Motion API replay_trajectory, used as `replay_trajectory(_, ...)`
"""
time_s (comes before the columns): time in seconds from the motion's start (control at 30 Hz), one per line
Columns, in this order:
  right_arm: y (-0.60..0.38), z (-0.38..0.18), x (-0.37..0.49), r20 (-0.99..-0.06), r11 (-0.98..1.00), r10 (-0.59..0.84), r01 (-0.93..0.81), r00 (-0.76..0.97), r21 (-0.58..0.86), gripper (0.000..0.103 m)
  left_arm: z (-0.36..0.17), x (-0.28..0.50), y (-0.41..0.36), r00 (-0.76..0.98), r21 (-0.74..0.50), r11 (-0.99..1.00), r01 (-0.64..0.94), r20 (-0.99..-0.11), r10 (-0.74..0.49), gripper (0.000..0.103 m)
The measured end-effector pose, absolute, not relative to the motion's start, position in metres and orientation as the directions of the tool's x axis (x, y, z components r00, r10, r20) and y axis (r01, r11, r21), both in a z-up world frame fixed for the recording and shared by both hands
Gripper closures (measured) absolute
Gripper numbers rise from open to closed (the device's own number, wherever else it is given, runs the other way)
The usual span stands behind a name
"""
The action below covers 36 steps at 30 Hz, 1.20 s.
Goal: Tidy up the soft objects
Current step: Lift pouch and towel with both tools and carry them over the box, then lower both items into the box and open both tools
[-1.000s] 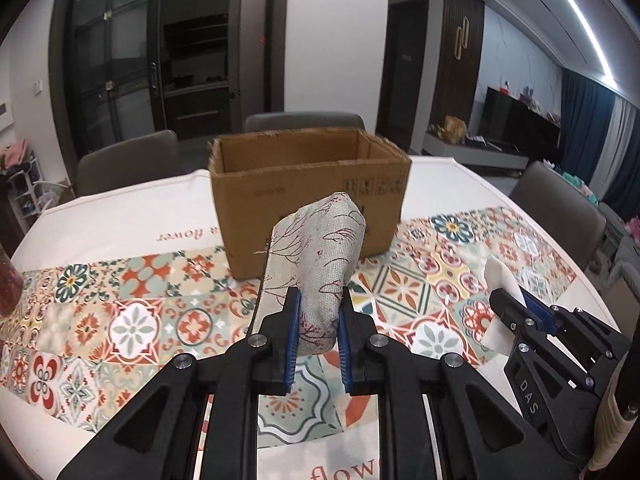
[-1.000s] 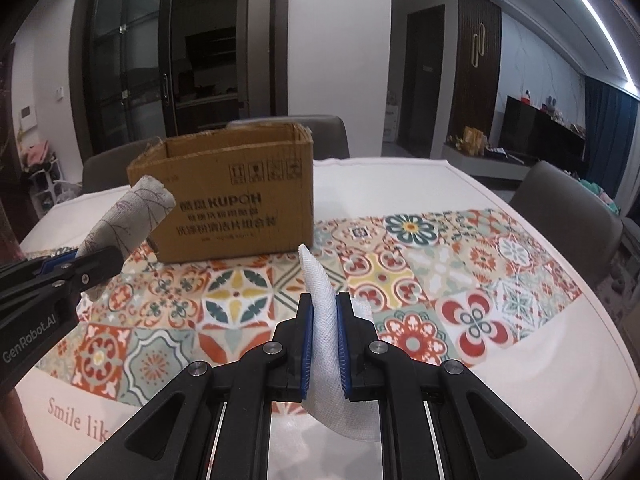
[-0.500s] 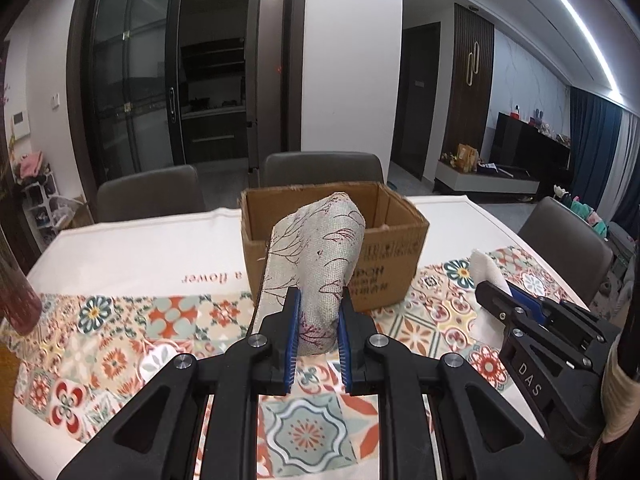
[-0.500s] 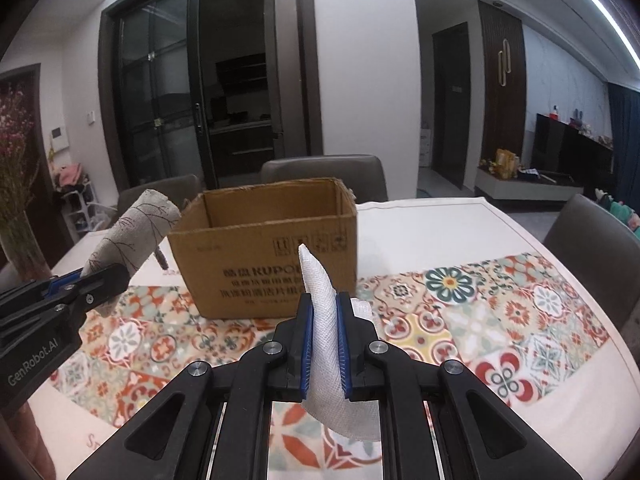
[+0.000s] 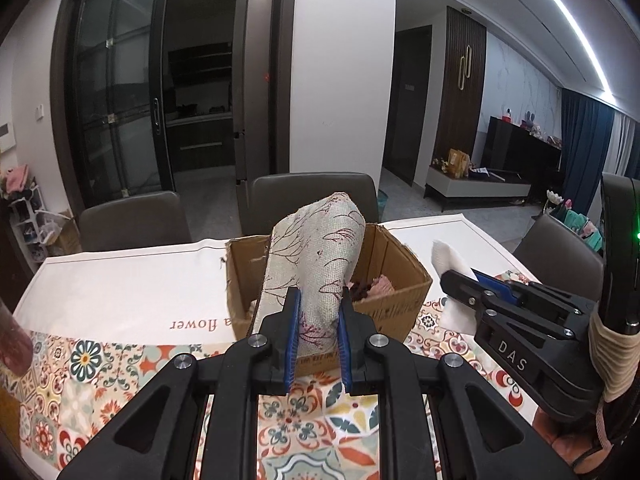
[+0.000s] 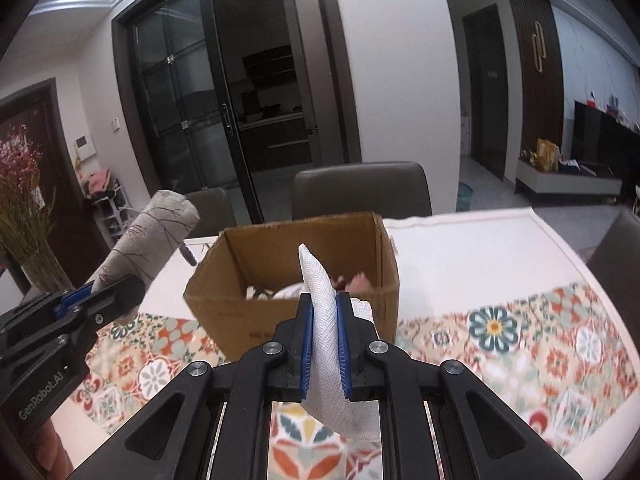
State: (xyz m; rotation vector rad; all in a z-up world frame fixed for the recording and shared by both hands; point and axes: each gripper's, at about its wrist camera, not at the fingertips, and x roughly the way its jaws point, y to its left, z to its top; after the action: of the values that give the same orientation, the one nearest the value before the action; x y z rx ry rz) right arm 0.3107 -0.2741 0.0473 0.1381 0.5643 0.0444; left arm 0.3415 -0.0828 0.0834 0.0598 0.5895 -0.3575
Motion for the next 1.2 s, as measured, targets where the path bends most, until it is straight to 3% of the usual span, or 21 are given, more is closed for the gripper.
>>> replay_trajectory(0.33,-0.275,0.055,0.366,-0.564,0.976,0.208,-0.135,0.799,0.169,0.090,0.084,0.396,-0.096,0.722,-0.047,0.915,0.401,-0.598,-0.348,0.085)
replay_trajectory(0.97,-0.296,0.019,0.466,-0.678,0.973,0.228,-0.144,0.699,0.179,0.089,0.026,0.477,-0.134,0.574,-0.011,0.886,0.463,-0.758,-0.309,0.084)
replay_trajectory(1.17,-0.294,-0.002,0.480,-0.716,0.974,0.229,-0.151,0.660,0.172,0.086,0.013,0.482,-0.133,0.559,-0.020,0.902,0.431,-0.779,-0.284,0.071)
replay_trajectory(1.2,-0.294,-0.003,0.480,-0.720,0.974,0.225,-0.151,0.656,0.167,0.080,0.012,0.482,-0.131,0.562,-0.020,0.905,0.424,-0.778,-0.281,0.069)
